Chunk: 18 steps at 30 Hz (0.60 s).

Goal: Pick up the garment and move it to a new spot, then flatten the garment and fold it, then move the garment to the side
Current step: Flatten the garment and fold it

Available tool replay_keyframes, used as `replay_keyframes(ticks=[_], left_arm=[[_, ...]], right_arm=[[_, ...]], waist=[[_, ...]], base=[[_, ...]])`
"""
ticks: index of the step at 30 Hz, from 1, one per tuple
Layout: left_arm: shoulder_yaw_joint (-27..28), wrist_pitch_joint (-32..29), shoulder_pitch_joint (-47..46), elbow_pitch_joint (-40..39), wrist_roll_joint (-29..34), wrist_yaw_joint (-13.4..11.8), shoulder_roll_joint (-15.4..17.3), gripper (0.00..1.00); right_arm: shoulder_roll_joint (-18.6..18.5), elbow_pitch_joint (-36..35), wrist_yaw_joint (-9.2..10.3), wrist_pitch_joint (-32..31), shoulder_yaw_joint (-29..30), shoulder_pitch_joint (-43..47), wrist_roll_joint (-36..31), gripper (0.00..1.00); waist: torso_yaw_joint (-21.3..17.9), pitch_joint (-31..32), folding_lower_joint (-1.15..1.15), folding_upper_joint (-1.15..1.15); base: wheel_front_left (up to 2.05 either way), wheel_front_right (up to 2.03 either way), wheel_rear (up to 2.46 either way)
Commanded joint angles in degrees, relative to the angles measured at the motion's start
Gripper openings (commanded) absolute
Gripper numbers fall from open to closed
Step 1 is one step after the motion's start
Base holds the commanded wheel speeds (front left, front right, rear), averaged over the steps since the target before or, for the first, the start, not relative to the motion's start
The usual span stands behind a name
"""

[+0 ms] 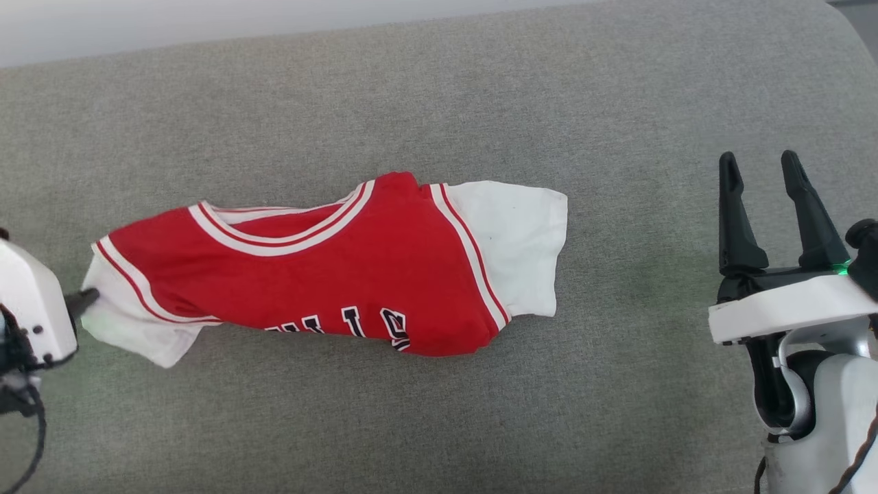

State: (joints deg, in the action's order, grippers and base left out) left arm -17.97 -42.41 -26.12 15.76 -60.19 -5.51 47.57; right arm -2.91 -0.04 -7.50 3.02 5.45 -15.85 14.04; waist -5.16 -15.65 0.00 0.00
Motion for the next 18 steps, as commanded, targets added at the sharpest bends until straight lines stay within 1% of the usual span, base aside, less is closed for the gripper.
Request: replay_keyframes(ticks=[1, 2, 3, 7, 11, 15, 18], left_arm=[[0.14, 1.18, 0.72, 0.38, 0.31, 0.50, -0.25, 0.24], [0.13, 1.82, 0.74, 0.83, 0.49, 0.79, -0.42, 0.48], [0.15, 2.14, 0.73, 1.36, 0.18, 1.09, -0.95, 1.00], [-0.09, 1.92, -1.25, 2.99, -0.11, 1.59, -1.76, 1.00], [-1.18, -0.16, -2.62, 4.68, 0.37, 0.88, -1.82, 1.00], [-2.20, -2.41, -4.36, 7.27, 0.43, -0.16, -2.84, 1.00], [-2.74, -2.05, -5.34, 9.66, 1.12, -0.49, -3.53, 1.00]], right_arm=[[-0.04, -0.10, 0.02, -0.27, -0.26, 0.23, 0.02, 1.00], [-0.03, -0.05, 0.02, -0.33, -0.38, 0.22, 0.14, 1.00], [-0.04, -0.05, 0.02, -0.41, -0.37, 0.24, 0.17, 1.00], [-0.02, -0.63, 0.02, -0.92, -0.32, 0.21, -0.11, 1.00], [-0.03, -1.20, 0.02, -1.49, -0.24, -0.15, -0.31, 1.00], [-0.03, -1.86, 0.02, -2.43, -0.35, -0.33, -0.27, 1.00], [-0.03, -2.25, 0.02, -3.57, -0.66, -0.54, -0.11, 1.00]], waist=[[0.02, -0.01, 0.00, 0.00], [0.05, 0.00, 0.00, 0.00], [0.09, 0.03, 0.00, 0.00], [0.23, -0.01, 0.00, 0.00], [0.24, -0.39, 0.00, 0.00], [0.15, -0.99, 0.00, 0.00], [-0.02, -1.75, 0.00, 0.00]], base=[[0.00, 0.00, 0.00], [0.00, 0.00, 0.00], [0.00, 0.00, 0.00], [0.00, 0.00, 0.00], [0.00, 0.00, 0.00], [0.00, 0.00, 0.00], [0.00, 0.00, 0.00]])
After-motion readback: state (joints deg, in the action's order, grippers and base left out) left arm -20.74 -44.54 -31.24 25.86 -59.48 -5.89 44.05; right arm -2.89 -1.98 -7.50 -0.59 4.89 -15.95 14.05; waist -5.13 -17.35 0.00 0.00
